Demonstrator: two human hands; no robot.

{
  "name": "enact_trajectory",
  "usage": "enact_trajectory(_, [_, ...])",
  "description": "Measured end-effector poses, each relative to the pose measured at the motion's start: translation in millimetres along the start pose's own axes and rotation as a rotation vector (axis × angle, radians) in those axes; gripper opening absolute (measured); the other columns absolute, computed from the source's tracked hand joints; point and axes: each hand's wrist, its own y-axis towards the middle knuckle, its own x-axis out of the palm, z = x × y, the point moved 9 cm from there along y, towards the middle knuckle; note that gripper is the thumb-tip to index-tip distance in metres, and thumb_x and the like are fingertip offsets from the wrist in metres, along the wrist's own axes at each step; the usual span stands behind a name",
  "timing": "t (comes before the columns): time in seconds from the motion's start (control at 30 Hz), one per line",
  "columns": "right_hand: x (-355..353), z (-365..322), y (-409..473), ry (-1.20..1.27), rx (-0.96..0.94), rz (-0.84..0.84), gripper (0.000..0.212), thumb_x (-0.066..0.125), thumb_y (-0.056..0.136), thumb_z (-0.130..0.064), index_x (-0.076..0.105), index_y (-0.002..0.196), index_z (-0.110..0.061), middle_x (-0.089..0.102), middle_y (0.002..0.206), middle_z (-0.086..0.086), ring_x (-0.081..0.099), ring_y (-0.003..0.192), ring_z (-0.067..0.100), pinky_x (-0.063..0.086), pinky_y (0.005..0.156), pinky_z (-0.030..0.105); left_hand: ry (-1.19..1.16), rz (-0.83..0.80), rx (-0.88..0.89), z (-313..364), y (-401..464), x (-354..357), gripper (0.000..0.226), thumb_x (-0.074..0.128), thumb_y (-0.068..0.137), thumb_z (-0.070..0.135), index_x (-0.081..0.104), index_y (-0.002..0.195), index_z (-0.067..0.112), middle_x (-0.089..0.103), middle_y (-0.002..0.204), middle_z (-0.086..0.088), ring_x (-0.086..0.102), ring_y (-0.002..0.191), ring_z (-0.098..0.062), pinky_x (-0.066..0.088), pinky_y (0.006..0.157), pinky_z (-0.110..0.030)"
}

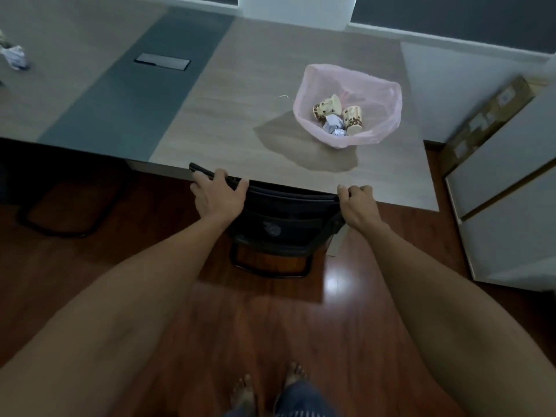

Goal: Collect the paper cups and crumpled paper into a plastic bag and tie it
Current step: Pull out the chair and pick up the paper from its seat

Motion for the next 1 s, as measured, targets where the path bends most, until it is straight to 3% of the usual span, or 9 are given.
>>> enact_trajectory(0.1, [0,8,5,0.110,0.036,-0.006,0.034,0.027,0.107,-0.023,0.052,0.122,-0.005,0.056,0.118,0.023,0.038,0.118,0.041,0.042,0.097,0.056,-0.283,-0.142,-0.171,-7,-8,21,0.054,0.049,0.095,0.063,0.037,0.138,0.033,0.049,0.132,-0.014,0.057,0.107,-0.037,0.051,0.087,-0.044])
enact_trajectory(0.2, [3,12,1,0.119,0.017,0.015,0.033,0.031,0.107,-0.020,0.050,0.127,-0.003,0.054,0.119,0.023,0.042,0.111,0.044,0.045,0.092,0.058,-0.657,-0.142,-0.242,-2,-9,35,0.044,0.055,0.099,0.039,0.034,0.137,0.030,0.057,0.120,-0.011,0.064,0.096,-0.028,0.061,0.082,-0.047])
enact_trajectory(0.33, [-1,1,-7,0.146,0.005,0.116,0.056,0.041,0.094,-0.066,0.064,0.099,-0.015,0.053,0.114,0.007,0.057,0.102,0.032,0.048,0.097,0.051,-1.049,-0.087,-0.441,-2,-2,34,0.043,0.054,0.100,0.003,0.038,0.134,0.024,0.045,0.109,-0.002,0.058,0.091,-0.019,0.064,0.072,-0.045])
enact_trajectory(0.4, [7,-8,-16,0.101,-0.073,0.094,0.059,0.043,0.088,-0.075,0.064,0.096,-0.021,0.054,0.107,0.002,0.058,0.097,0.028,0.051,0.093,0.048,-1.042,-0.055,-0.485,-12,5,29,0.043,0.050,0.099,-0.003,0.041,0.132,0.024,0.045,0.110,-0.002,0.055,0.089,-0.018,0.064,0.070,-0.045])
enact_trajectory(0.47, [18,-14,-30,0.036,-0.184,0.056,0.062,0.043,0.087,-0.078,0.065,0.109,-0.024,0.055,0.111,0.001,0.057,0.103,0.029,0.049,0.096,0.046,-1.029,-0.010,-0.514,-27,9,25,0.042,0.045,0.097,-0.003,0.041,0.128,0.026,0.047,0.105,-0.001,0.057,0.090,-0.019,0.063,0.074,-0.046])
enact_trajectory(0.53, [29,-24,-44,-0.059,-0.304,0.021,0.061,0.044,0.090,-0.072,0.061,0.123,-0.024,0.057,0.117,0.004,0.057,0.105,0.033,0.049,0.095,0.047,-0.985,0.058,-0.536,-43,10,19,0.042,0.042,0.098,0.000,0.042,0.129,0.028,0.049,0.101,0.001,0.057,0.088,-0.018,0.061,0.081,-0.045])
enact_trajectory(0.6, [42,-45,-57,-0.195,-0.435,-0.031,0.048,0.046,0.096,-0.056,0.055,0.129,-0.023,0.058,0.121,0.006,0.059,0.100,0.038,0.051,0.088,0.047,-0.937,0.139,-0.547,-58,12,7,0.043,0.039,0.101,0.001,0.043,0.135,0.027,0.049,0.101,0.002,0.052,0.081,-0.011,0.057,0.075,-0.034])
enact_trajectory(0.73, [64,-103,-92,-0.482,-0.687,-0.084,0.033,0.039,0.105,-0.044,0.052,0.127,-0.023,0.062,0.116,0.004,0.065,0.086,0.034,0.054,0.068,0.043,-0.869,0.224,-0.554,-91,23,-16,0.038,0.034,0.105,0.004,0.046,0.136,0.024,0.049,0.109,0.002,0.047,0.080,-0.007,0.039,0.060,-0.018])
enact_trajectory(1.0, [129,-207,-154,-0.559,-0.962,-0.128,0.036,0.032,0.107,-0.048,0.050,0.112,-0.017,0.063,0.103,0.001,0.067,0.073,0.031,0.042,0.052,0.036,-0.769,0.235,-0.477,-162,61,-64,0.041,0.032,0.106,0.009,0.051,0.138,0.028,0.056,0.123,-0.002,0.050,0.085,-0.007,0.037,0.051,-0.012])
